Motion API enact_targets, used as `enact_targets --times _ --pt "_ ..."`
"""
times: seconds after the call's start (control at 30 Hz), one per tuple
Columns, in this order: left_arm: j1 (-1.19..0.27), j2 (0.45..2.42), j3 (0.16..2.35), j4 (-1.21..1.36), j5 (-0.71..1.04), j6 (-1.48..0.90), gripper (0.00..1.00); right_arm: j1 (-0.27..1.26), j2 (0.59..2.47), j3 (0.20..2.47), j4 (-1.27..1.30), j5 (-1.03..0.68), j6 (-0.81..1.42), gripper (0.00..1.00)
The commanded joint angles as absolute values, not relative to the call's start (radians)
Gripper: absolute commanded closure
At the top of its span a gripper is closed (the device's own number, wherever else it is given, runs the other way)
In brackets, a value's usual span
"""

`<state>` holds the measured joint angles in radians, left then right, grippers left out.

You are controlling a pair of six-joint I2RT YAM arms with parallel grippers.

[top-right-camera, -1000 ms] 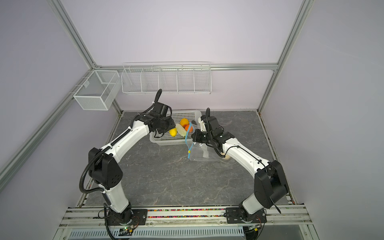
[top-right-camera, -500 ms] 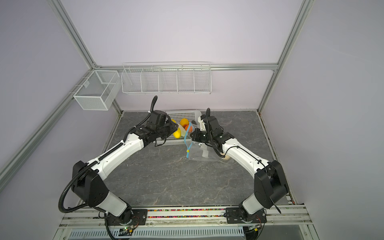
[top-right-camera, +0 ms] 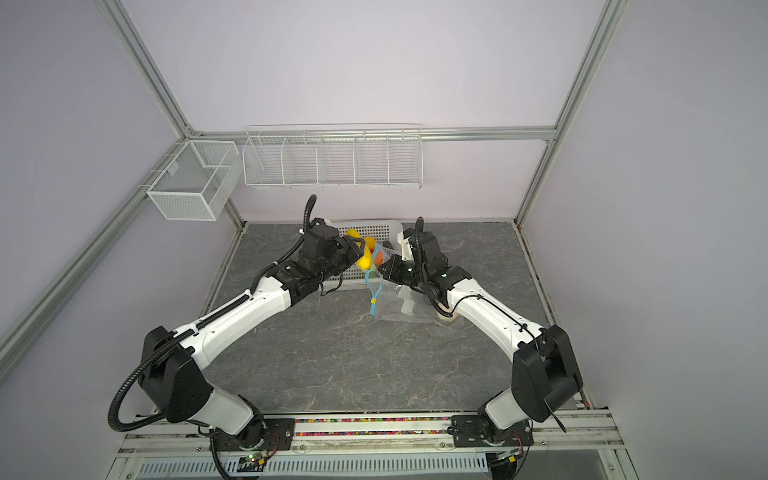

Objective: Place the food in the zip-top bag and seal the zipper
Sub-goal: 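Lift the yellow fruit with the left gripper and carry it to the bag mouth, then lower the yellow fruit into the bag held by the right gripper and release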

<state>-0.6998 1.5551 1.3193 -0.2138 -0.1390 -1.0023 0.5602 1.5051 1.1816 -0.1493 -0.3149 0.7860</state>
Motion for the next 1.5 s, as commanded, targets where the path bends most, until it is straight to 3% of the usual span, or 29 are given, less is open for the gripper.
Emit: enact_targets --times 0.0,0.43,0.97,1.47 --pt "-0.706 1.588 1.336 -0.195 -0.17 -1.015 0.61 0.563 1.464 1.165 -0.107 -0.334 0.816 0.93" --pt "-0.756 1.631 1.357 -0.229 -0.218 -1.005 0.6 0.563 1.42 1.161 -0.093 -0.322 0.83 0.94" --pt "-0.852 1.599 1.354 -0.273 -0.421 -0.875 0.56 0.553 1.423 1.163 -0.074 -0.323 0.842 0.94" --pt "-0.865 1.583 1.293 -0.167 -0.383 -0.818 0.5 0.551 1.431 1.164 -0.065 -0.316 0.84 0.93"
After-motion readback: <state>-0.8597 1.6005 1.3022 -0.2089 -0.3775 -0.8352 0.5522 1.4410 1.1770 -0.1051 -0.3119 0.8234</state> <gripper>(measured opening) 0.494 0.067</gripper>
